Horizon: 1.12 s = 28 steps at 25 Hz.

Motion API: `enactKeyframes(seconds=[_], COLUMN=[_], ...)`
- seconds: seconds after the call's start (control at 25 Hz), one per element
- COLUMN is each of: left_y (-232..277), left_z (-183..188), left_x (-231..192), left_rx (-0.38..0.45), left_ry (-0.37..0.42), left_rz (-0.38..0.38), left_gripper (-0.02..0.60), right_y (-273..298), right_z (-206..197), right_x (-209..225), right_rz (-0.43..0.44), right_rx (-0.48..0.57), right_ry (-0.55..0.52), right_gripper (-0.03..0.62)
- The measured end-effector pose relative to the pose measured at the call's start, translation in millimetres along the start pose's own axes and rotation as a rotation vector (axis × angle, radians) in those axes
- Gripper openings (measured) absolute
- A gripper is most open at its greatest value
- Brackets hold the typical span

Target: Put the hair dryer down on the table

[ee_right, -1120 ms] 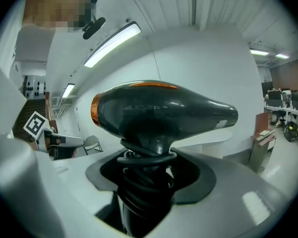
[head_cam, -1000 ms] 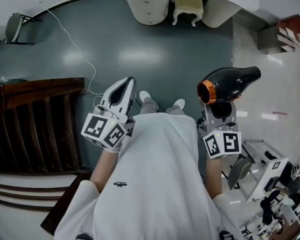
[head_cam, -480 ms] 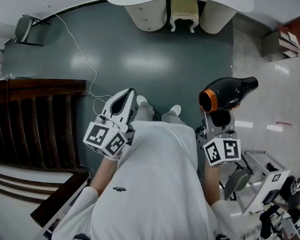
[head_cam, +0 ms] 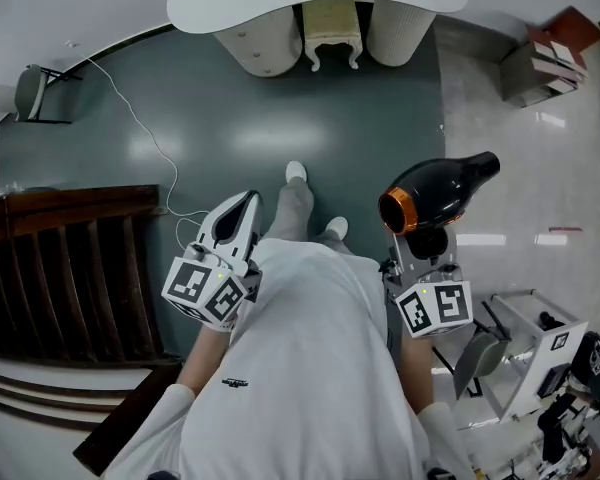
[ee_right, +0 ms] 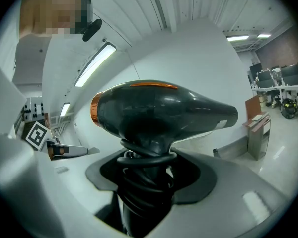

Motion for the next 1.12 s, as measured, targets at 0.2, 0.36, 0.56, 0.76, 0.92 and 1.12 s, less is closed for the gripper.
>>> enactKeyframes(seconds=[0.2,0.36,0.56,0.76,0.92,1.12], left_y=[57,86,118,148,170,189], left_z=[14,26,54,86,115,138], left_x=[4,-2,-19,-63,-87,-122], left_rx=[-0.023,-0.034,0.005,0.032,0.053,0.058], left_ry=[0.011,0.022,-0.001,-0.047,-0.058,-0.078], left_rz=[-0.081,-0.134,-0.142,-0.121,-0.131,-0.135], left_gripper=[0.002,0.001,0.002,0.002,0.001,0.002], right_y=[20,35,69,123,166,219], right_z=[15,30,49,69,91,101], right_x=[24,30,42,43,39,30], right_rz=[-0.042,-0.076,-0.093,-0.100,-0.090,-0.076], right_rx=[0.017,0.039,0.032,0.028,0.035,0.025], right_ry=[0.008,0.000,-0.006,-0.027,-0.034,-0.043], right_gripper=[0.278,0.278,0.278,0.278,0.278,0.278])
Point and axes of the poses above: the fingertips, and each gripper's own axes: y forward along the fingers, x to its right, z out of its top, the point moved 5 cm from there along -y, backward along the fingers, and after that the axes turned 2 degrees about -y, right-handed, at the moved point
